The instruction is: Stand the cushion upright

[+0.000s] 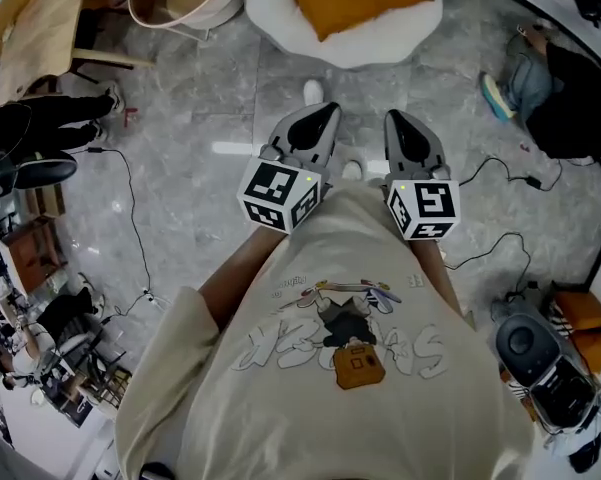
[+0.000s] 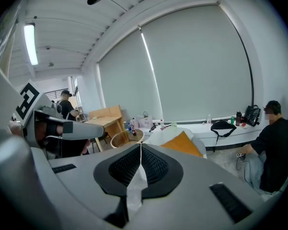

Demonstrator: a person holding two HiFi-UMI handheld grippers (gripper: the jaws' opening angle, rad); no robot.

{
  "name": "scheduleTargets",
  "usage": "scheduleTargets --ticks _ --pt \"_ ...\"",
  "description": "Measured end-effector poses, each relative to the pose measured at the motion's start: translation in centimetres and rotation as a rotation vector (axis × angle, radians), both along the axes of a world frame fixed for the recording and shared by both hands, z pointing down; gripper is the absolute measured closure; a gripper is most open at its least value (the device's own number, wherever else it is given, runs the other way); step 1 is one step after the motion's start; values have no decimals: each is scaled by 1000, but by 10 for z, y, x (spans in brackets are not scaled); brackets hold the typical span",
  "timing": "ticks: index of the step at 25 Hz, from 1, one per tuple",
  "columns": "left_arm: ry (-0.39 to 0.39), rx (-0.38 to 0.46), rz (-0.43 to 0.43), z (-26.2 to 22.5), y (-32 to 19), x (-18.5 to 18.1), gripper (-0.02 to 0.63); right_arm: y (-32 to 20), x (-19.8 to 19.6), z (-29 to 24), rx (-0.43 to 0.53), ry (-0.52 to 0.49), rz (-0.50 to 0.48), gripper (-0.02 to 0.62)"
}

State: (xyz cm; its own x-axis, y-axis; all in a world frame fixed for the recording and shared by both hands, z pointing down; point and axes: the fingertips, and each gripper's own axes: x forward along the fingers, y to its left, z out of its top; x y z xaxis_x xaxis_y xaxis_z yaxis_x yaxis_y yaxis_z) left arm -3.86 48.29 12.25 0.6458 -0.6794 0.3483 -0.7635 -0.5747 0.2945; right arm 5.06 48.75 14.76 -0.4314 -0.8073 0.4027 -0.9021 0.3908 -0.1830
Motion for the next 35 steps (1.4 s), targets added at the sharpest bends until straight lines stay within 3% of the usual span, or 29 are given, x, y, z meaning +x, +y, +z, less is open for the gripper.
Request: scheduleTargets --ticks 9,13,17,22,27,35 --pt "61 -27 79 0 -96 -33 601 -99 -22 -12 -13 50 116 572" --pt "115 -22 75 -4 -132 -54 601 -134 -42 -36 53 120 73 572" --pt "151 -16 42 -6 -164 -67 601 -166 -48 -34 29 129 56 572" --pt "142 25 12 -16 -203 -86 601 -206 -74 -35 32 134 -5 572" --pt "131 -7 -22 -6 -237 -115 601 -248 -97 -24 5 160 7 572" --pt "129 -75 81 12 -282 -115 601 -279 -121 -13 -43 184 4 572"
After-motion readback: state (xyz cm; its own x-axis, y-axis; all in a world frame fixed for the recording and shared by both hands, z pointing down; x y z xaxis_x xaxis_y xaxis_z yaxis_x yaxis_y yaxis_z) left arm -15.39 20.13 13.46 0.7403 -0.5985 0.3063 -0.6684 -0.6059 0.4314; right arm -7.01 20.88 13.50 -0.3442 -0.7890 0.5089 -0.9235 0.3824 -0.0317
